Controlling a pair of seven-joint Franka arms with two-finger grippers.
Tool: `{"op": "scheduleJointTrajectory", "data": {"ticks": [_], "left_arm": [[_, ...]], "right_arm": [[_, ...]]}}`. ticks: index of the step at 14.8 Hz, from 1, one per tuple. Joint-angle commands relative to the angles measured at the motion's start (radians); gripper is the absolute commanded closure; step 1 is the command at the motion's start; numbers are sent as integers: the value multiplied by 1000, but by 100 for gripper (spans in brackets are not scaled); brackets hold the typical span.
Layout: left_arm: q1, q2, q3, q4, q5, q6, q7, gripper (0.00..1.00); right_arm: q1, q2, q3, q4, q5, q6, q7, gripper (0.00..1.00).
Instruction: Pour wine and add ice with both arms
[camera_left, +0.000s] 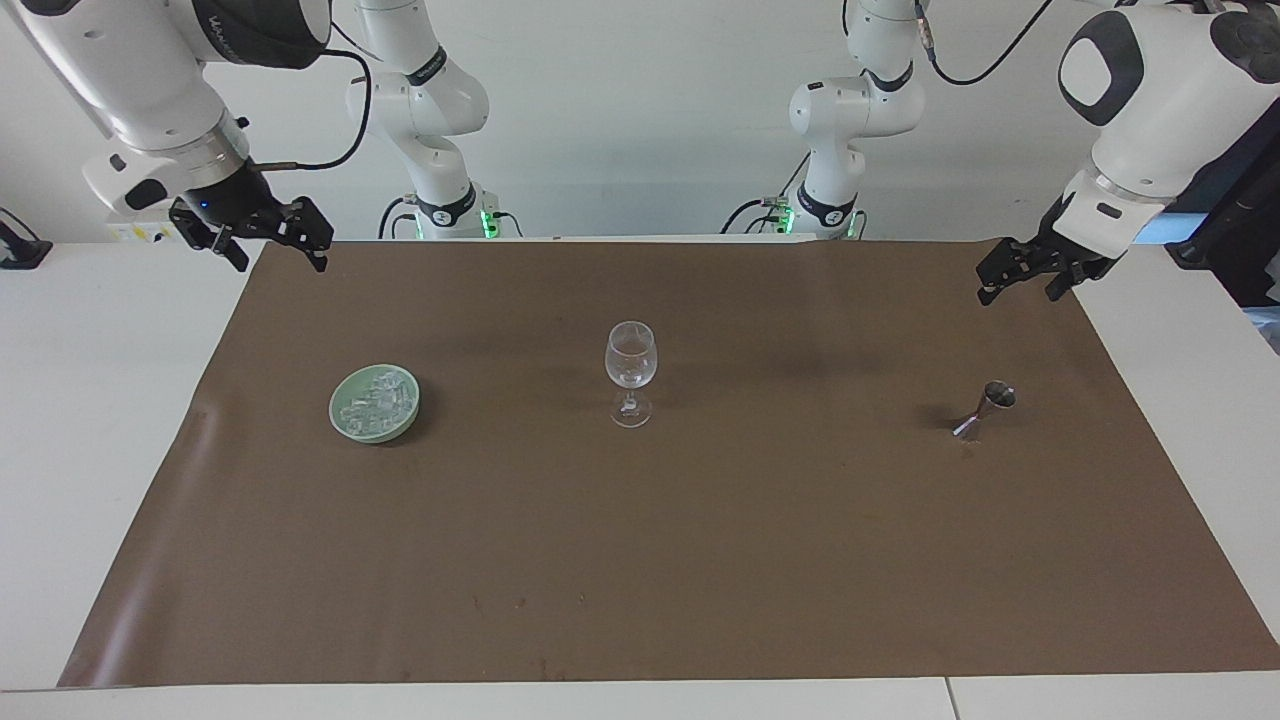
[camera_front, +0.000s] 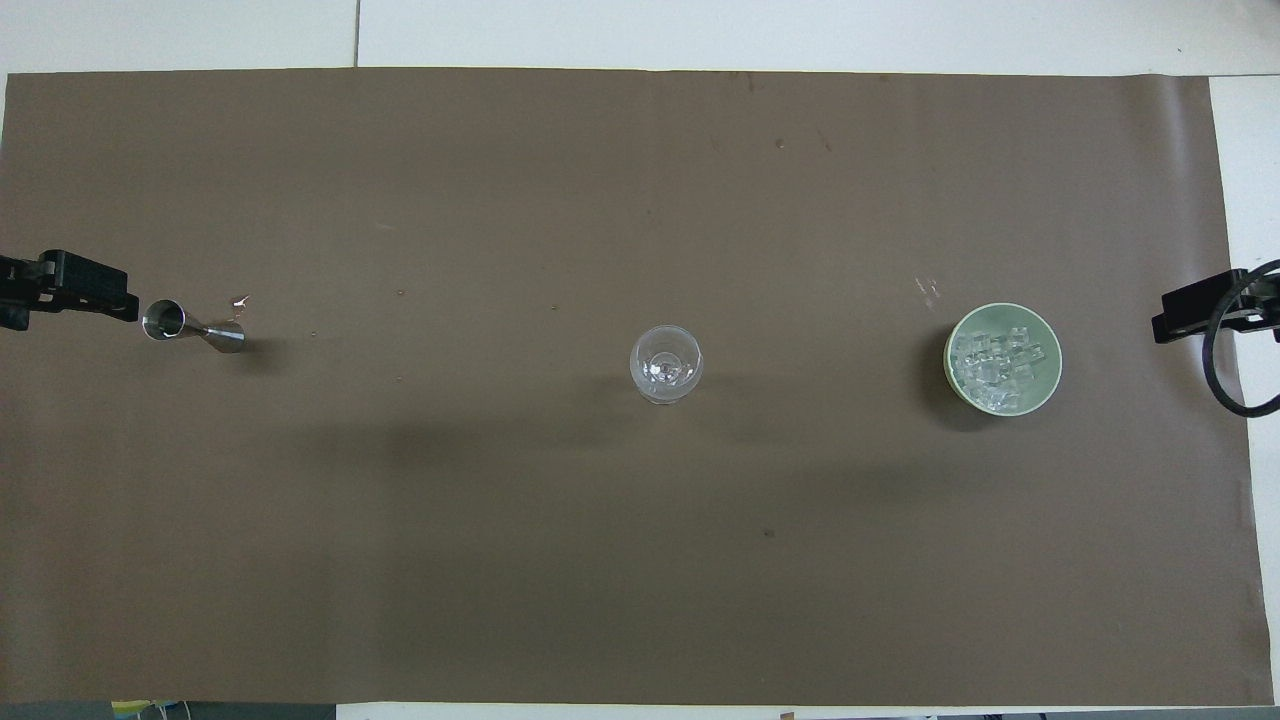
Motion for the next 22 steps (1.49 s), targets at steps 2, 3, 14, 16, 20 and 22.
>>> {"op": "scheduleJointTrajectory", "data": {"ticks": [2, 3, 14, 16, 20, 22], "left_arm": [[-12, -8, 1, -10, 18, -1, -7, 0], [-12, -4, 1, -7, 18, 5, -7, 0], [3, 337, 1, 328, 15, -29, -9, 0], [0, 437, 9, 435, 14, -30, -10, 0], [24, 450, 15, 444, -69, -44, -20, 0], [58, 407, 40, 374, -114, -61, -183, 0]], "right_arm": [[-10, -21, 4, -27, 8, 11, -13, 0], [-10, -21, 4, -27, 8, 11, -13, 0], [-10, -21, 4, -27, 8, 11, -13, 0], [-10, -21, 4, -27, 8, 9, -13, 0], [-10, -21, 4, -27, 8, 11, -13, 0], [-10, -21, 4, -27, 8, 11, -13, 0]]}}
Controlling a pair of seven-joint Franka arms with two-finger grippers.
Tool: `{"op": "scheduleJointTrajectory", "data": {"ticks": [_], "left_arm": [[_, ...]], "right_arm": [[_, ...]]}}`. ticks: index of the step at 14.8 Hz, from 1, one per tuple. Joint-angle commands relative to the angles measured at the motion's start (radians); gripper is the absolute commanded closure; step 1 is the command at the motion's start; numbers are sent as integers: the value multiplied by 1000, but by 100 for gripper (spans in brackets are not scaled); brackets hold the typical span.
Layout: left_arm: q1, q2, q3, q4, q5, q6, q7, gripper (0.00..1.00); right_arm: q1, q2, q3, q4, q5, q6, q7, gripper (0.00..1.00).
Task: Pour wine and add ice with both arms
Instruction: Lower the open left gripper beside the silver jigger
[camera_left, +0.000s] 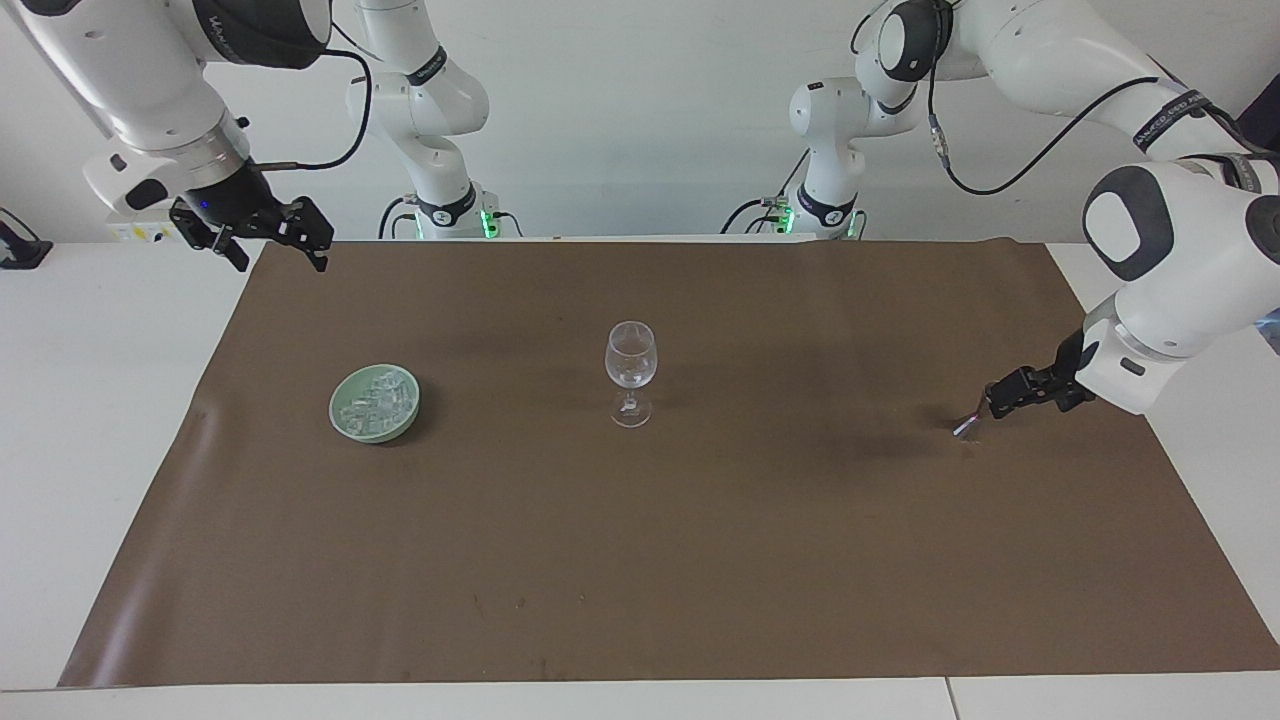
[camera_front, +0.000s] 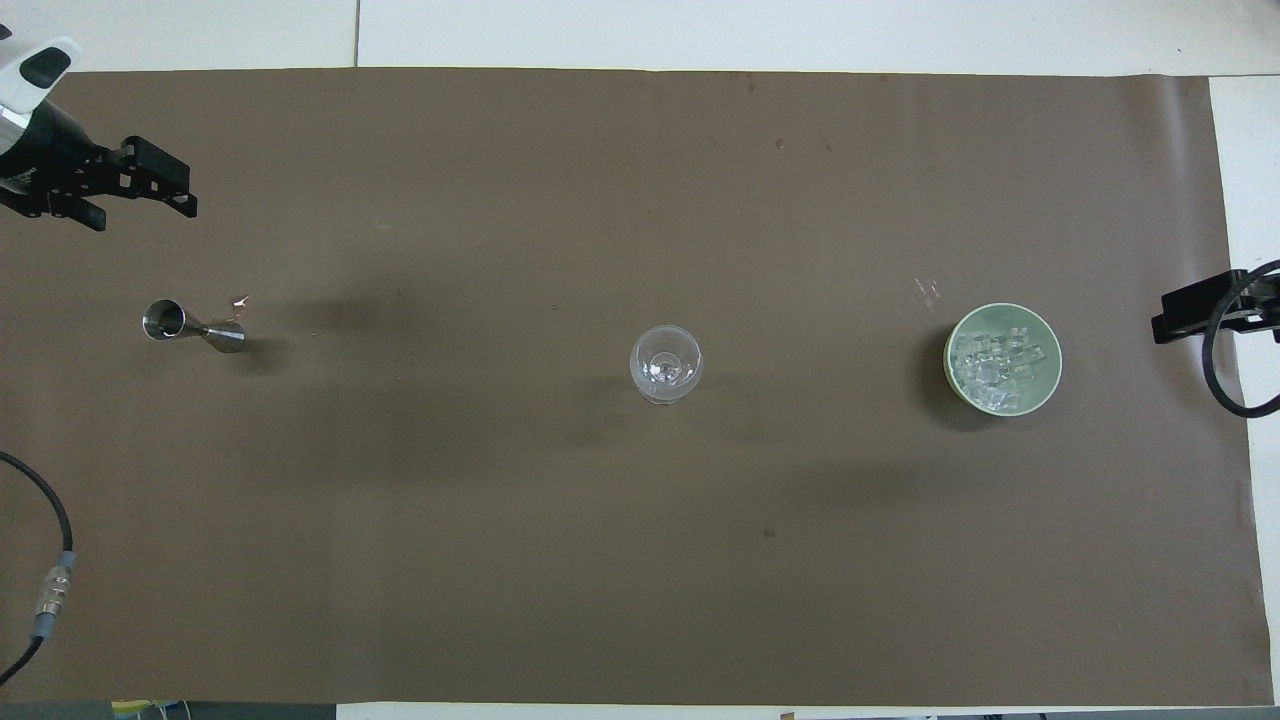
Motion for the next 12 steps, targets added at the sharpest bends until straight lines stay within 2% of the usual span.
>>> {"op": "scheduleJointTrajectory", "data": {"ticks": [1, 4, 6, 8, 9, 12], "left_arm": [[44, -59, 23, -82, -44, -34, -222, 0], [84, -101, 24, -168, -72, -33, -321, 0], [100, -139, 23, -249, -80, -5, -509, 0], [80, -144, 18, -259, -77, 22, -751, 0], [66, -150, 17, -274, -77, 51, -803, 0], [51, -148, 12, -272, -78, 68, -812, 0]], "right_arm": [[-10, -21, 4, -26, 8, 11, -13, 0], [-10, -21, 4, -26, 8, 11, -13, 0], [-10, -21, 4, -25, 8, 11, -13, 0], [-10, -21, 4, -26, 8, 11, -13, 0], [-10, -21, 4, -25, 8, 11, -13, 0], [-10, -21, 4, -25, 8, 11, -13, 0]]}}
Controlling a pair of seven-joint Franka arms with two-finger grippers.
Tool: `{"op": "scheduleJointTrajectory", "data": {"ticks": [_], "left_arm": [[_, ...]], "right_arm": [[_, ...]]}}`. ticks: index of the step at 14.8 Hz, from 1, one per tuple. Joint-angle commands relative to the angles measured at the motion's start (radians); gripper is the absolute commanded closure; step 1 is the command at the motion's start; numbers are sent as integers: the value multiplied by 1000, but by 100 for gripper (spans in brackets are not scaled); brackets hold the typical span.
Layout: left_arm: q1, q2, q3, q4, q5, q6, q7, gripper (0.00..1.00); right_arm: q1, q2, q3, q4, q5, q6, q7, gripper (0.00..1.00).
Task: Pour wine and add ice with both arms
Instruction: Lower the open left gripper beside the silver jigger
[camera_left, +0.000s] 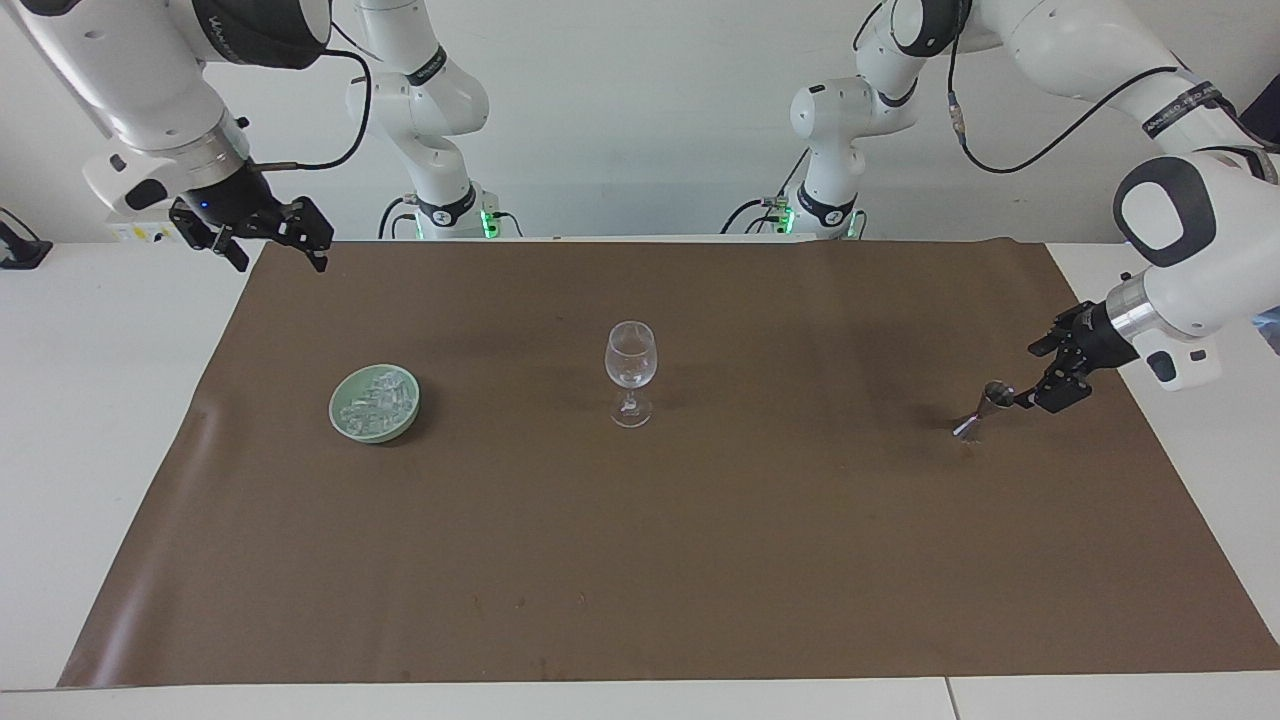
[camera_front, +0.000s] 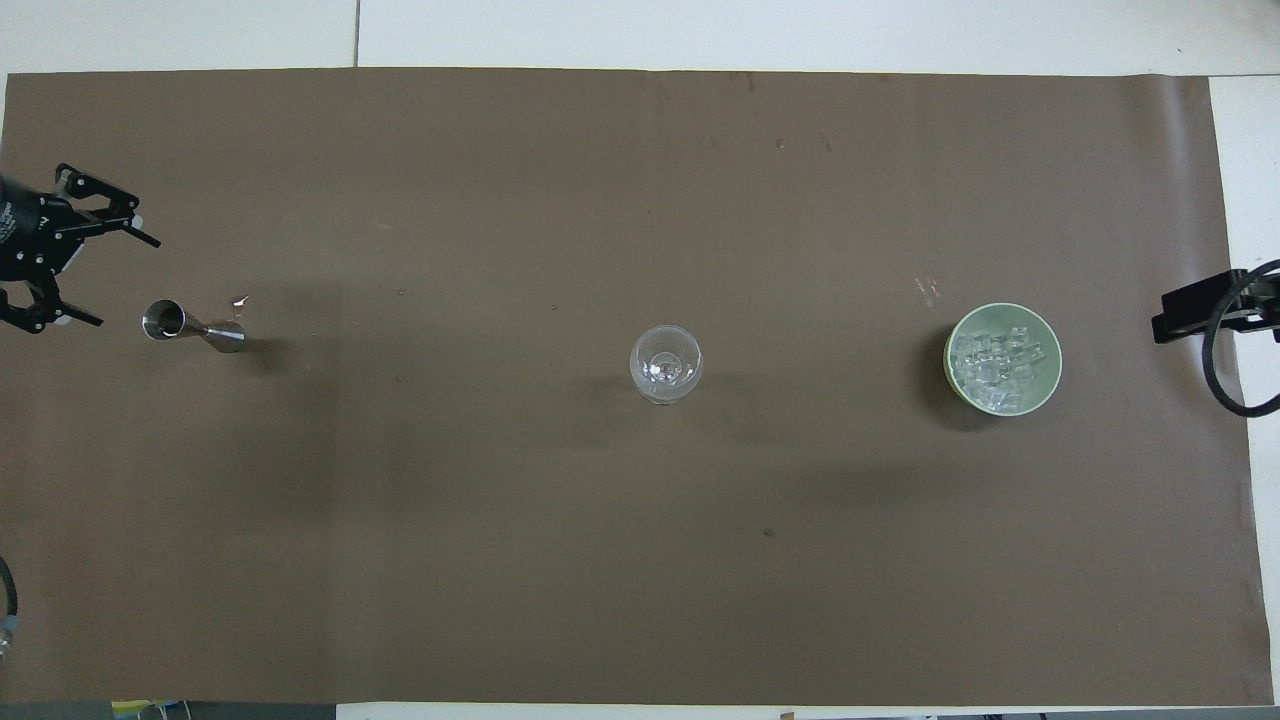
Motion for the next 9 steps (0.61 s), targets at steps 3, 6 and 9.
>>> {"op": "scheduleJointTrajectory", "data": {"ticks": [3, 6, 9], "left_arm": [[-31, -35, 4, -51, -6, 32, -46, 0], [-12, -35, 4, -56, -48, 44, -61, 0], [67, -30, 8, -75, -188, 64, -65, 0]], "right_arm": [[-9, -21, 4, -26, 8, 9, -13, 0], [-10, -21, 4, -26, 8, 11, -13, 0], [-10, -21, 4, -26, 8, 11, -13, 0]]}}
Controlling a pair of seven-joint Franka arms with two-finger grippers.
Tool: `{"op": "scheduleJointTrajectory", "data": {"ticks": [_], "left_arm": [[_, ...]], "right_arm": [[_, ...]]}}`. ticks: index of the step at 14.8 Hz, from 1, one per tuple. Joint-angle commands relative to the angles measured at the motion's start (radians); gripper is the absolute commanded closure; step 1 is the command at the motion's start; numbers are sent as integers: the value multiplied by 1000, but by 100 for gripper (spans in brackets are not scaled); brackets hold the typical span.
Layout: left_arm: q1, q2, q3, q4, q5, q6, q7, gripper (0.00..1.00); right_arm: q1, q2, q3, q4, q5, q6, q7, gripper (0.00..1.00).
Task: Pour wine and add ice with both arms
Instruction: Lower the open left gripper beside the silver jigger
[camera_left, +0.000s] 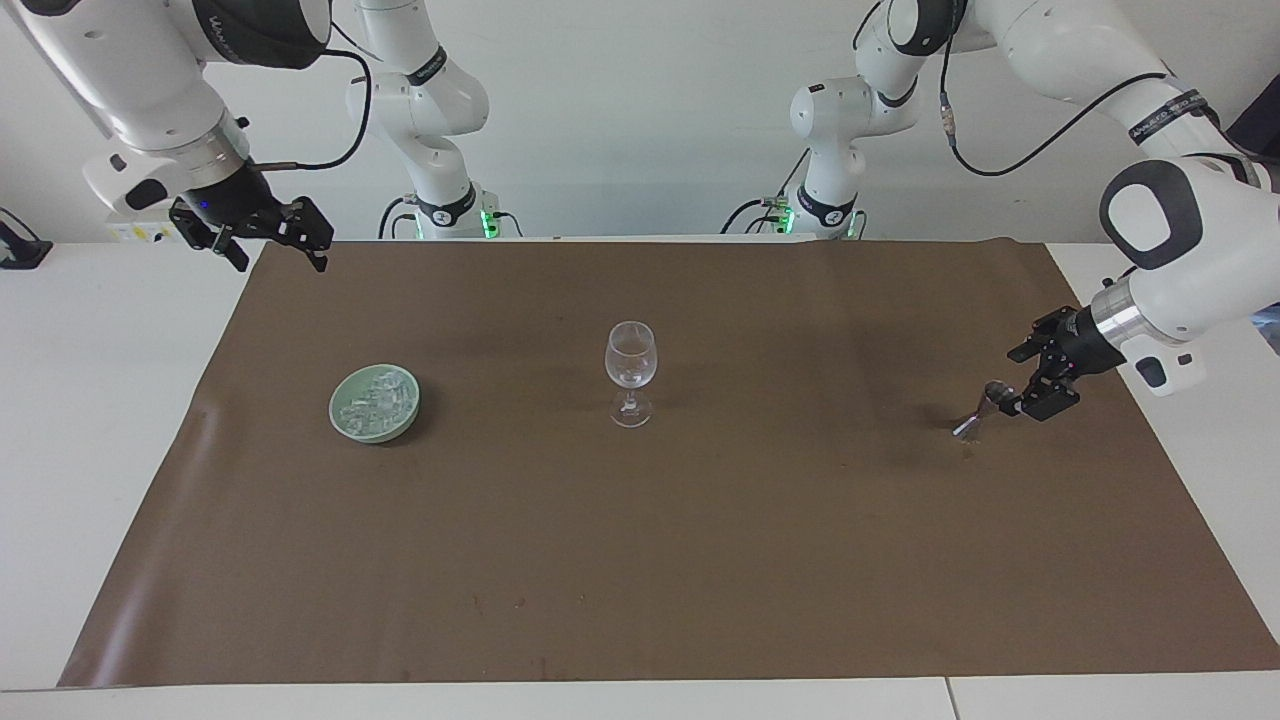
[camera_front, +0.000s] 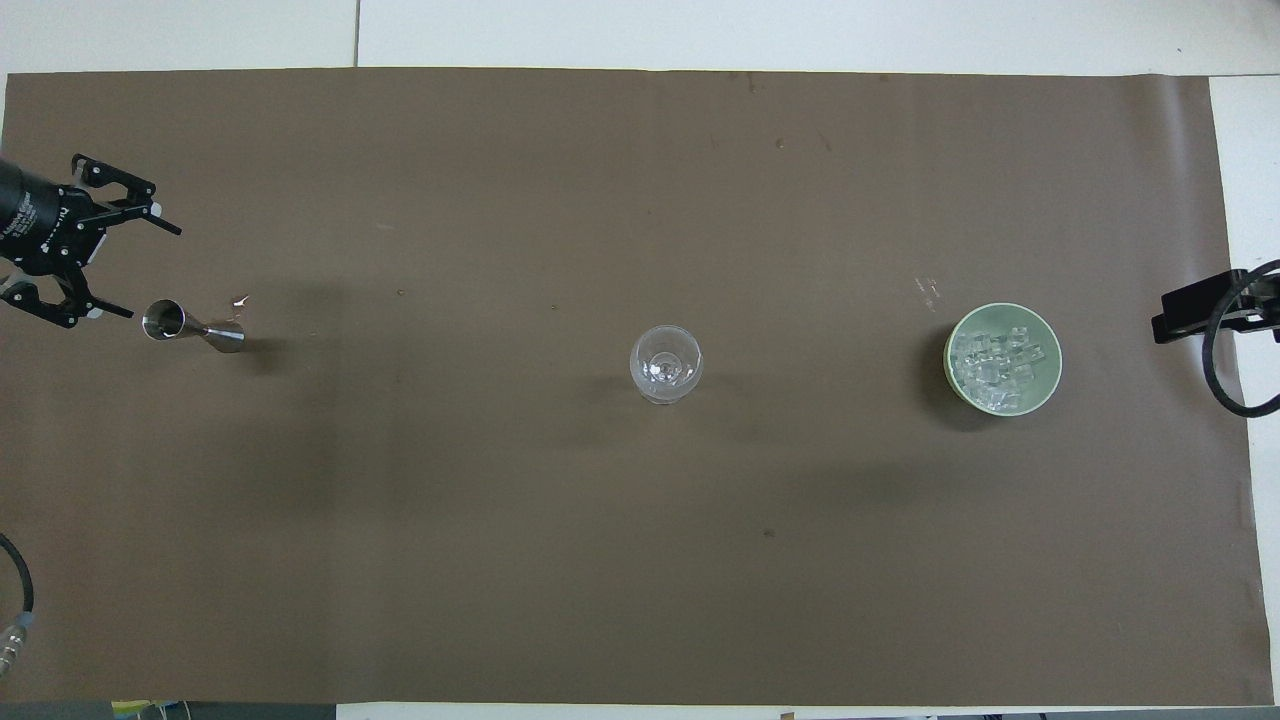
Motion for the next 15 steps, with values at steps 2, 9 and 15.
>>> {"op": "scheduleJointTrajectory", "data": {"ticks": [2, 9, 15], "left_arm": [[75, -10, 0, -62, -109, 36, -8, 0], [245, 129, 0, -55, -386, -17, -14, 0], [354, 164, 0, -201, -496, 25, -20, 0]], "right_arm": [[-10, -21, 4, -26, 8, 11, -13, 0], [-10, -21, 4, -26, 8, 11, -13, 0], [-10, -21, 4, -26, 8, 9, -13, 0]]}}
